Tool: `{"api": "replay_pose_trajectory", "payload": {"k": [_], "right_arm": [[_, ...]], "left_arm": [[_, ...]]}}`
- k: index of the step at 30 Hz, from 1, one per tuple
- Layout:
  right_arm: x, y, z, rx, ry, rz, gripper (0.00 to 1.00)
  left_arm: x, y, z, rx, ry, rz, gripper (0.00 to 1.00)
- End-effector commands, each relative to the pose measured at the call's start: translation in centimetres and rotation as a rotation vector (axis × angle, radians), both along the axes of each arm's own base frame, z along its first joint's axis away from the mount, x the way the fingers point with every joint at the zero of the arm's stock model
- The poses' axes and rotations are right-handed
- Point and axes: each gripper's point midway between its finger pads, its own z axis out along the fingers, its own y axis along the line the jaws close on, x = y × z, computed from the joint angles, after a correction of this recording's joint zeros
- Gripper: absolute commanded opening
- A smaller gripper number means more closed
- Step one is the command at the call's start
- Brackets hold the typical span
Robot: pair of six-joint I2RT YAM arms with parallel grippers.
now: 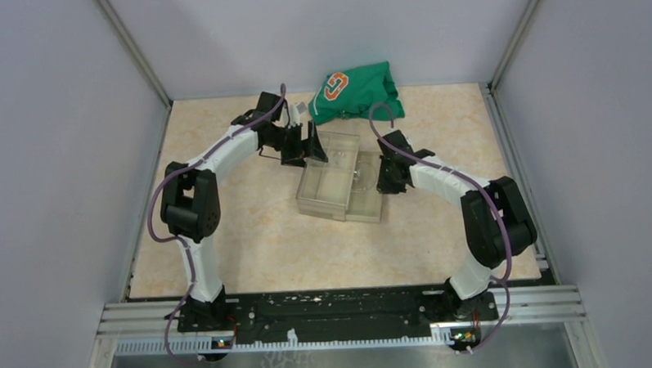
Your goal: Organize the mixed jewelry
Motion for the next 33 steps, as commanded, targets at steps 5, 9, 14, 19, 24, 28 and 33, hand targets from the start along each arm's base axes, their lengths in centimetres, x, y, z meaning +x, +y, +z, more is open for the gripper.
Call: {"api": "replay_pose_trajectory", "payload": {"k": [5, 9, 14, 19, 24, 28, 33], "right_arm": [[2.1, 4.3, 2.3, 0.104, -0.067, 0.000, 0.00], [1.7, 5.3, 1.9, 0.166, -0.047, -0.030, 0.00], [2.3, 7.8, 2.7, 0.286, -0.107, 0.020, 0.00], [2.4, 6.7, 4.2, 0.267, -0.154, 0.027, 0.26], [2.1, 3.0, 4.3, 0.261, -0.176, -0.074, 0.42], [1.7, 0.5, 2.2, 0.248, -0.122, -0.161, 0.00], [3.2, 1.3, 1.2, 0.265, -0.103, -0.149, 0.00]], "left_arm": [[-0.3, -1.0, 0.8, -0.047, 0.000, -0.014, 0.94], [-0.6, -1.0, 0.9, -0.058, 0.004, -0.012, 0.94], [-0.9, -1.1, 0.9, -0.067, 0.005, -0.018, 0.94], [-0.8, -0.8, 1.1, -0.053, -0.011, -0.014, 0.94], [-0.7, -0.6, 1.2, -0.041, -0.020, -0.013, 0.94], [-0.6, -0.6, 1.1, -0.039, -0.021, -0.015, 0.94], [-0.6, -0.8, 1.0, -0.044, -0.015, -0.023, 0.94]]}}
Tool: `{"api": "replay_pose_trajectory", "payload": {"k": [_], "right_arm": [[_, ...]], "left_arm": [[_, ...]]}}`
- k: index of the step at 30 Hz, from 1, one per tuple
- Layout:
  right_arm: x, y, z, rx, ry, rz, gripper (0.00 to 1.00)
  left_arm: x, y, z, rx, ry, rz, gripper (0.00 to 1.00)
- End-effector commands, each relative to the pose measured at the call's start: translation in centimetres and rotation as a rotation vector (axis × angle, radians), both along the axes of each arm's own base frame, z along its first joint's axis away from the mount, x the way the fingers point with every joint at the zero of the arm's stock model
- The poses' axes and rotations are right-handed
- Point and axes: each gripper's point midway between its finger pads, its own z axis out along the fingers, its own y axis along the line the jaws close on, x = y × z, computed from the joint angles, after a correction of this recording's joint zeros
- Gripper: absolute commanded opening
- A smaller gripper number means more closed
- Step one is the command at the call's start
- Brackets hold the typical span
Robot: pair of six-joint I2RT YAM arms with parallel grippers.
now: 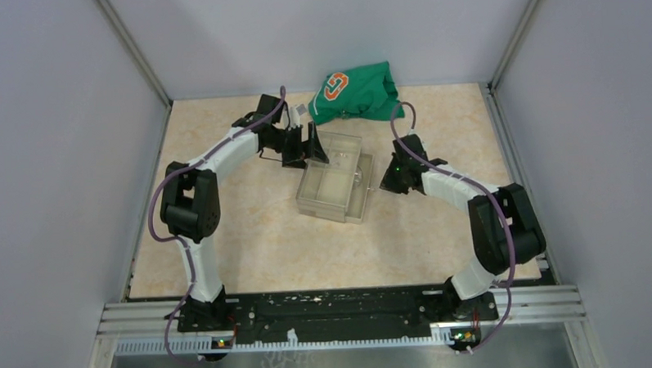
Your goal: Organize the mixed jewelry
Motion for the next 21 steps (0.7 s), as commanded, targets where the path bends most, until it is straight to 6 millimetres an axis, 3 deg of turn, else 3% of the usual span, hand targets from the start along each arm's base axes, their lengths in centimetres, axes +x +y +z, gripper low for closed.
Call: {"api": "replay_pose_trajectory", "payload": {"k": [1, 8, 16, 19, 21], "right_arm": [[2.4, 1.6, 0.1, 0.042, -0.035, 0.011, 0.00], [5.2, 5.0, 0.3, 0.139, -0.056, 0.078, 0.00], [6.4, 10.4, 1.7, 0.255, -0.092, 0.217, 0.00], [6.5, 11.6, 1.9, 0.296, -0.091, 0.240, 0.00], [6.7, 10.9, 2.0, 0.268, -0.083, 0.221, 0.00]], "left_arm": [[-0.5, -0.6, 1.4, -0.029, -0.023, -0.035, 0.94], [-0.8, -1.0, 1.1, -0.050, -0.001, -0.054, 0.94], [-1.4, -2.0, 0.9, -0.063, 0.013, -0.069, 0.94], [-1.4, -2.1, 1.0, -0.069, 0.015, -0.066, 0.94], [-1.2, -2.1, 1.2, -0.068, 0.005, -0.059, 0.94]]}}
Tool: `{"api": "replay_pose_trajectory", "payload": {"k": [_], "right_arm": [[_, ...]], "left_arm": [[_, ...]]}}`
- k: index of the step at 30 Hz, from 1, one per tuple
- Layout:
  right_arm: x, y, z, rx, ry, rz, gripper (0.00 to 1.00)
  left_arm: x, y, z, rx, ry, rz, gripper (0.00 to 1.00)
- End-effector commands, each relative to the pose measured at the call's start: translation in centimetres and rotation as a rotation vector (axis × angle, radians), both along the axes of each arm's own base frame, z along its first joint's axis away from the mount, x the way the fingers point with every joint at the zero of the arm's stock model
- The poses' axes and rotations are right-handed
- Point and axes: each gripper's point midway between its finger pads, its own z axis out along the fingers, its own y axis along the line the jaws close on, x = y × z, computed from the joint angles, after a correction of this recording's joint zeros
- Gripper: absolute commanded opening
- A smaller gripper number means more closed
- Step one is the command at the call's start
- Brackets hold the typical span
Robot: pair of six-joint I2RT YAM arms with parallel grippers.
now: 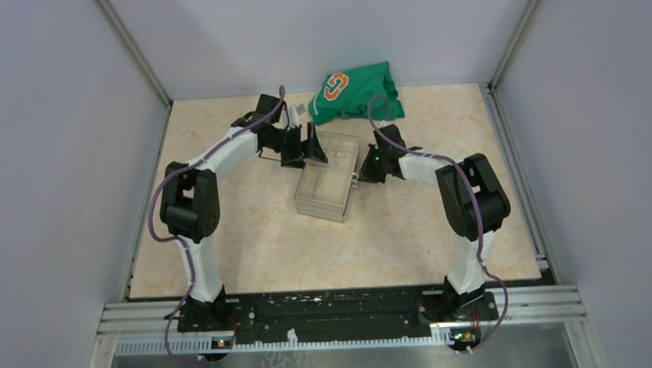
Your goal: Organize the mixed jewelry
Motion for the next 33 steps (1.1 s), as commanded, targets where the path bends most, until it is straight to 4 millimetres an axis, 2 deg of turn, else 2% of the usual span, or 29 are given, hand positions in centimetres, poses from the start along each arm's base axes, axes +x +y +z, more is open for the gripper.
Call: {"api": "replay_pose_trajectory", "payload": {"k": [1, 4, 6, 9, 15, 20, 24, 27, 30, 33], "right_arm": [[2.4, 2.9, 4.7, 0.095, -0.112, 0.043, 0.00], [2.5, -1.3, 5.2, 0.027, -0.135, -0.053, 0.00], [2.4, -3.8, 6.0, 0.041, -0.168, -0.110, 0.00], [1.8, -5.3, 6.1, 0.053, -0.164, -0.131, 0.00], [-1.9, -4.2, 3.7, 0.101, -0.087, -0.117, 0.00], [-3.9, -0.9, 3.1, 0.167, -0.067, -0.061, 0.00], [-3.6, 2.0, 3.6, 0.203, -0.090, 0.004, 0.00], [-2.5, 2.9, 4.1, 0.227, -0.096, 0.014, 0.00], [-2.4, 2.9, 3.9, 0.198, -0.063, 0.022, 0.00], [-2.8, 1.3, 4.8, 0.157, -0.087, 0.005, 0.00]], "left_arm": [[-1.0, -2.1, 1.3, -0.061, -0.003, -0.053, 0.94], [-0.3, -2.0, 2.2, -0.044, -0.035, -0.038, 0.94], [0.0, -1.9, 2.7, -0.042, -0.057, -0.034, 0.94], [0.2, -1.8, 2.9, -0.036, -0.067, -0.032, 0.94], [-0.2, -1.7, 1.8, -0.029, -0.031, -0.028, 0.94], [-0.4, -1.5, 1.3, -0.019, -0.022, -0.022, 0.94], [-0.7, -1.7, 0.9, -0.032, -0.003, -0.023, 0.94], [-1.0, -1.5, 0.9, -0.030, 0.003, -0.023, 0.94], [-1.0, -1.4, 1.2, -0.027, -0.012, -0.023, 0.94], [-0.5, -0.7, 1.7, 0.011, -0.022, 0.006, 0.95]]}}
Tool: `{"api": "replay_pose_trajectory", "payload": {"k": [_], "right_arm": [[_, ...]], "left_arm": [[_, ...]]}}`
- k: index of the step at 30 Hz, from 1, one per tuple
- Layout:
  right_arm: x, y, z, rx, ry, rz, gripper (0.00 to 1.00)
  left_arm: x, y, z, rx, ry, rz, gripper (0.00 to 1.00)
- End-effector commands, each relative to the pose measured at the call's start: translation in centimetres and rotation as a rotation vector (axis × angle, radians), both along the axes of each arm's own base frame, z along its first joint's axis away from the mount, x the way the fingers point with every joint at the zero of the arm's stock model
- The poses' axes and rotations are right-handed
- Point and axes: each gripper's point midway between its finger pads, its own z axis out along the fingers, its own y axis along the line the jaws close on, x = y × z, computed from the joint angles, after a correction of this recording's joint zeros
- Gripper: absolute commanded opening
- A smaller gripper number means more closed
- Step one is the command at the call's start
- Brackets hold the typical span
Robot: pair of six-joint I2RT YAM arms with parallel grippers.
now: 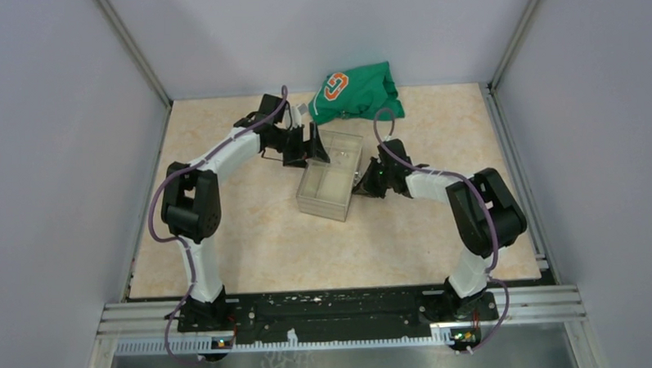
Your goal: Organize the mixed jewelry
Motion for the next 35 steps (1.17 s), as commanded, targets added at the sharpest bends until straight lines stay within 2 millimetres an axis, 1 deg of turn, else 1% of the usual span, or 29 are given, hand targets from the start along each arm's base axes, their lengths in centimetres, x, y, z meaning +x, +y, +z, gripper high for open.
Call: {"api": "replay_pose_trajectory", "payload": {"k": [1, 2, 3, 4, 5, 6, 8, 11, 12, 13, 14, 15, 16, 17, 18, 20, 21, 23, 25, 26, 27, 29, 31, 35], "right_arm": [[1.7, -0.7, 4.6, 0.008, -0.130, -0.018, 0.00], [1.3, -2.0, 5.0, -0.026, -0.135, -0.034, 0.00], [0.8, -3.3, 5.4, -0.060, -0.146, -0.051, 0.02], [0.4, -4.6, 6.1, -0.104, -0.165, -0.061, 0.09], [0.1, -6.2, 6.8, -0.157, -0.182, -0.079, 0.19], [-0.1, -7.8, 8.0, -0.214, -0.217, -0.097, 0.34], [-0.8, -11.1, 10.5, -0.338, -0.268, -0.110, 0.49], [-0.3, -15.7, 15.8, -0.522, -0.351, -0.162, 0.59], [0.0, -16.9, 18.0, -0.586, -0.388, -0.174, 0.63], [0.3, -17.9, 20.1, -0.642, -0.420, -0.182, 0.64], [0.7, -18.7, 22.6, -0.683, -0.462, -0.203, 0.65], [0.9, -19.4, 24.8, -0.720, -0.494, -0.223, 0.69], [1.2, -20.0, 26.9, -0.744, -0.523, -0.248, 0.77], [1.3, -20.5, 29.0, -0.756, -0.549, -0.283, 0.78], [1.4, -20.9, 31.5, -0.752, -0.586, -0.323, 0.79], [1.2, -21.4, 34.2, -0.744, -0.616, -0.379, 0.80], [1.1, -21.5, 35.4, -0.732, -0.636, -0.397, 0.80], [0.8, -21.2, 37.4, -0.697, -0.677, -0.410, 0.80], [0.4, -20.8, 38.7, -0.656, -0.719, -0.408, 0.80], [0.3, -20.6, 39.2, -0.634, -0.741, -0.409, 0.80], [0.2, -20.4, 39.4, -0.616, -0.761, -0.410, 0.80], [-0.1, -20.3, 39.9, -0.591, -0.795, -0.418, 0.80], [-0.4, -20.4, 40.2, -0.572, -0.818, -0.440, 0.80], [-0.6, -20.6, 40.2, -0.557, -0.851, -0.468, 0.80]], "left_arm": [[-0.3, 0.0, 2.1, 0.008, -0.023, 0.009, 0.95], [0.0, 0.3, 2.7, 0.020, -0.041, 0.025, 0.95], [0.4, 0.6, 3.5, 0.028, -0.068, 0.035, 0.96], [0.8, 1.0, 4.5, 0.042, -0.102, 0.051, 0.97], [1.3, 1.4, 5.5, 0.058, -0.138, 0.067, 0.98], [1.9, 1.8, 7.1, 0.075, -0.184, 0.089, 0.99], [2.5, 3.0, 9.7, 0.118, -0.253, 0.120, 0.99], [3.0, 4.3, 14.7, 0.143, -0.373, 0.152, 0.99], [3.1, 4.8, 16.5, 0.145, -0.418, 0.166, 0.99], [3.1, 5.2, 18.5, 0.142, -0.464, 0.181, 0.99], [2.9, 5.6, 20.4, 0.136, -0.510, 0.198, 0.99], [2.7, 6.1, 22.2, 0.133, -0.556, 0.218, 0.99], [2.4, 6.7, 24.0, 0.130, -0.601, 0.237, 0.99], [2.0, 7.3, 25.7, 0.125, -0.647, 0.258, 0.99], [1.6, 7.9, 27.0, 0.124, -0.683, 0.281, 0.99], [0.5, 9.1, 29.4, 0.118, -0.749, 0.323, 0.99], [-0.1, 9.6, 30.2, 0.119, -0.773, 0.338, 0.99], [-1.3, 10.7, 31.2, 0.125, -0.813, 0.361, 0.99], [-2.4, 11.5, 30.7, 0.139, -0.841, 0.360, 0.99], [-2.8, 11.7, 30.2, 0.140, -0.851, 0.361, 0.99], [-3.4, 12.6, 29.9, 0.156, -0.861, 0.387, 0.99], [-4.2, 13.1, 28.5, 0.165, -0.845, 0.401, 0.99], [-5.0, 13.4, 27.7, 0.159, -0.835, 0.411, 0.99], [-5.8, 13.8, 27.2, 0.140, -0.828, 0.436, 0.99]]}}
